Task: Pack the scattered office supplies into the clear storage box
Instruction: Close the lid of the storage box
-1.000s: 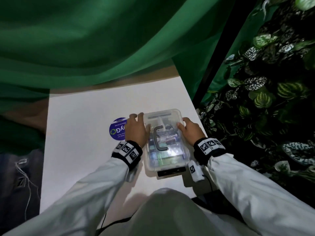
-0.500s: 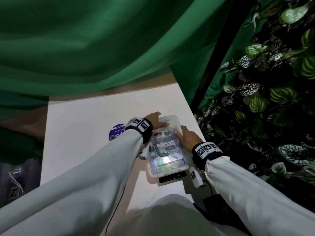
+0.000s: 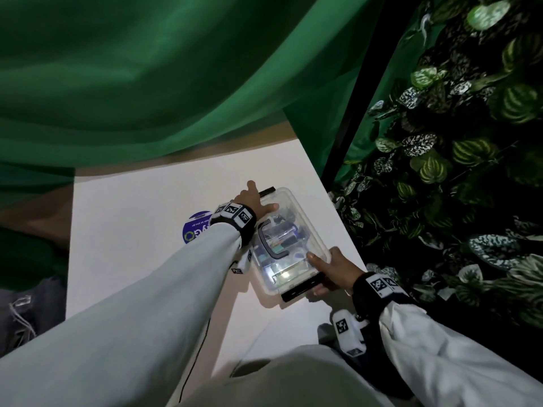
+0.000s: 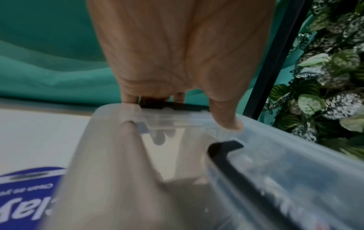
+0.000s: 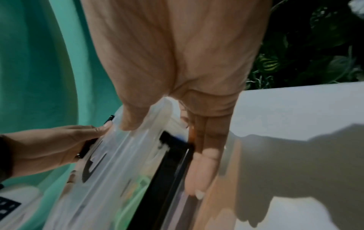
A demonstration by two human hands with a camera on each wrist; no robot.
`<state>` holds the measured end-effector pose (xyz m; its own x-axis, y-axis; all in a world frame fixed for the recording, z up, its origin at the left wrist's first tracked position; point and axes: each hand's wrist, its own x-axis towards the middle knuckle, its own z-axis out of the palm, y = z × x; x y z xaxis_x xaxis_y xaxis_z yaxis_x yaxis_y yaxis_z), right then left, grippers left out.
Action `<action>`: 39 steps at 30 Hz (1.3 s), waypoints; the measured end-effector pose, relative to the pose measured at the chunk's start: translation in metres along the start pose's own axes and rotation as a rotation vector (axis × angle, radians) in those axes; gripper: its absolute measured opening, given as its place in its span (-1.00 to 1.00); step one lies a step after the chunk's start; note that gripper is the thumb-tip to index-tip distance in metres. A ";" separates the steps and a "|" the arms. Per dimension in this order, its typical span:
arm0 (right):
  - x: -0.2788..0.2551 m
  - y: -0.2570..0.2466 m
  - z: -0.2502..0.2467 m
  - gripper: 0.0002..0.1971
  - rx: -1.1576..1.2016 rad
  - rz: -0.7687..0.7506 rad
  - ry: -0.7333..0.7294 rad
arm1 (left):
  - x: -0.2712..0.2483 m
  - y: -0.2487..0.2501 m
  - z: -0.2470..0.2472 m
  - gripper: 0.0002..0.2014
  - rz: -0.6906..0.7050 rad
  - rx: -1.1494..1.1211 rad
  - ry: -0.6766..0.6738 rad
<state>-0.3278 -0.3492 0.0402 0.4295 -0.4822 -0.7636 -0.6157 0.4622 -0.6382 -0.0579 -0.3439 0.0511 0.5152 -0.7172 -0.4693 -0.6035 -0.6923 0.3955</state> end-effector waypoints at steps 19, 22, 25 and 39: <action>0.033 -0.069 0.034 -0.40 -0.349 -0.023 0.352 | -0.039 -0.039 0.002 -0.39 -0.256 -0.187 0.162; 0.035 -0.079 0.035 -0.37 -0.452 -0.172 0.377 | -0.058 -0.061 -0.003 -0.32 -0.259 -0.165 0.240; 0.036 -0.092 0.059 -0.43 -0.504 -0.316 0.377 | -0.080 -0.090 -0.006 -0.29 -0.369 -0.209 0.370; 0.029 -0.058 0.138 -0.42 -0.786 -0.343 0.281 | -0.142 -0.174 0.020 -0.45 -0.520 -0.233 0.438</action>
<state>-0.1884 -0.2876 0.0418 0.5592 -0.7113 -0.4258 -0.8017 -0.3332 -0.4963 -0.0381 -0.1201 0.0326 0.9270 -0.2216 -0.3026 -0.0925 -0.9170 0.3880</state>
